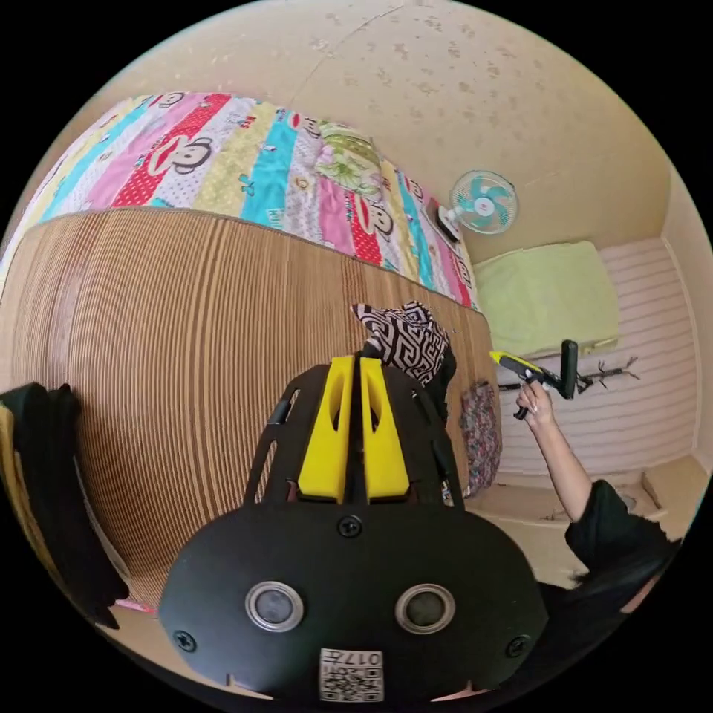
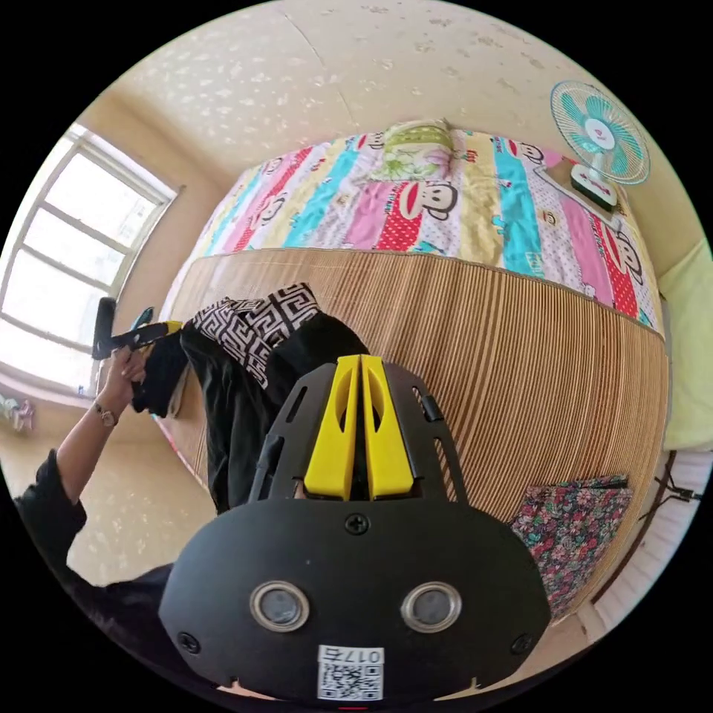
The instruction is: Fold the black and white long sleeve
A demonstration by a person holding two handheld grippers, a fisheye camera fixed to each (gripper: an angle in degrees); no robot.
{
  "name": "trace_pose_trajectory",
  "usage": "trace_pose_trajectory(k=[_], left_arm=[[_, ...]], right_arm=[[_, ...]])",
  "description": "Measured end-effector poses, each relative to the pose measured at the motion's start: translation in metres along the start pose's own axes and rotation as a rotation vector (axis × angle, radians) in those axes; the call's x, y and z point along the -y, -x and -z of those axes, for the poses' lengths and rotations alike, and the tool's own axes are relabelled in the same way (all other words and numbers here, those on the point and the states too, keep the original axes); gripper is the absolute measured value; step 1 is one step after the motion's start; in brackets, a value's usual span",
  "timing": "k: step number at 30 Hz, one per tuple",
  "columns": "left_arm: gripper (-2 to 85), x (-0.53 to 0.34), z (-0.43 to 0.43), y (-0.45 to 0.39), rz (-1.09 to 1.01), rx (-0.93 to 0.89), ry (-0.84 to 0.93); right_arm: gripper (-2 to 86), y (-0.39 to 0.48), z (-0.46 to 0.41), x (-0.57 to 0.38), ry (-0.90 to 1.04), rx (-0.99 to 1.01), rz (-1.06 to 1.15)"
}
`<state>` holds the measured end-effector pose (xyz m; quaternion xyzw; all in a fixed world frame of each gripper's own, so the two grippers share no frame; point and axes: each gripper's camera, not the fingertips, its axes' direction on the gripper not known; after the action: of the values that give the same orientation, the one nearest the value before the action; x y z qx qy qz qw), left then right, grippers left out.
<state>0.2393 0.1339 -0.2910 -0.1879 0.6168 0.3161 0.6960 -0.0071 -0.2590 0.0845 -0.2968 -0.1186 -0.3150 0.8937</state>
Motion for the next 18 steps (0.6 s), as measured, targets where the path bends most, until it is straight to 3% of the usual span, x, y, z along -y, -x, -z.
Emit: trace_pose_trajectory(k=[3, 7, 11, 15, 18], left_arm=[[6.1, -0.024, -0.019, 0.041, 0.105, -0.009, -0.054], [11.7, -0.119, -0.051, 0.077, 0.135, 0.207, 0.131], [13.5, -0.21, -0.059, 0.104, 0.273, 0.226, 0.229], [2.9, -0.27, -0.07, 0.115, 0.297, 0.184, 0.378], [0.6, -0.265, -0.044, 0.144, 0.304, 0.257, 0.419]], right_arm=[[3.2, -0.017, -0.036, -0.019, 0.058, 0.066, 0.003], [7.0, -0.058, -0.07, -0.118, 0.201, -0.113, -0.082], [7.1, -0.084, -0.095, -0.206, 0.395, -0.166, -0.161], [2.3, -0.093, -0.096, -0.245, 0.578, -0.27, -0.098], [1.6, -0.118, -0.067, -0.224, 0.577, -0.474, -0.059]])
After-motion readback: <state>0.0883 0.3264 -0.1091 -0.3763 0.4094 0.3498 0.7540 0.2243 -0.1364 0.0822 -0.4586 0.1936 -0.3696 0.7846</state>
